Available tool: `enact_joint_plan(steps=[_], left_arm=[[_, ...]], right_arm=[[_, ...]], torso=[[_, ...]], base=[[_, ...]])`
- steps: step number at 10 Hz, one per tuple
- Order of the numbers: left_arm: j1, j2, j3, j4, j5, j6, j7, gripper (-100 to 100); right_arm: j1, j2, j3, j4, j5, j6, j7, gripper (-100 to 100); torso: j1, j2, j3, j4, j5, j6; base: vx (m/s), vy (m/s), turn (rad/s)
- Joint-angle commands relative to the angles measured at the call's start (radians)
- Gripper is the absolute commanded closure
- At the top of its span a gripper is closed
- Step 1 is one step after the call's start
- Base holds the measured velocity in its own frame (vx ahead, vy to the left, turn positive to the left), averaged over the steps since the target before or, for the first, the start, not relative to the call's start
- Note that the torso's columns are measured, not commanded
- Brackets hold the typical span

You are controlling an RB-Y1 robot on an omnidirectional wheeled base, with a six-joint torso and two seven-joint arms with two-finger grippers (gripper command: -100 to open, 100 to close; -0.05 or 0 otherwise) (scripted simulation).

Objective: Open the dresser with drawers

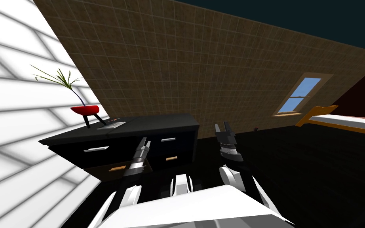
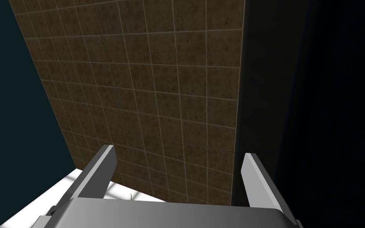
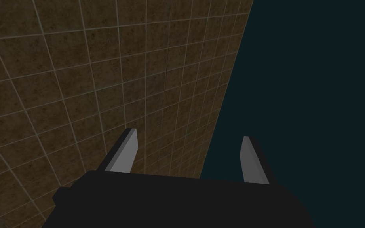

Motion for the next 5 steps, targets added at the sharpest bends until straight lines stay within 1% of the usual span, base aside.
enact_joint_plan(steps=[1,5], left_arm=[[-0.01,0.006,-0.002,0.057,0.0,-0.009,-0.002,-100],[-0.028,0.012,-0.007,0.146,-0.001,-0.014,-0.006,-100]], right_arm=[[0.0,0.0,0.0,0.0,0.0,0.0,0.0,0],[0.0,0.0,0.0,0.0,0.0,0.0,0.0,0]], torso=[[0.0,0.0,0.0,0.0,0.0,0.0],[0.0,-0.001,0.0,0.0,0.0,0.0]], base=[[0.026,-0.024,-0.01],[0.036,-0.03,-0.017]])
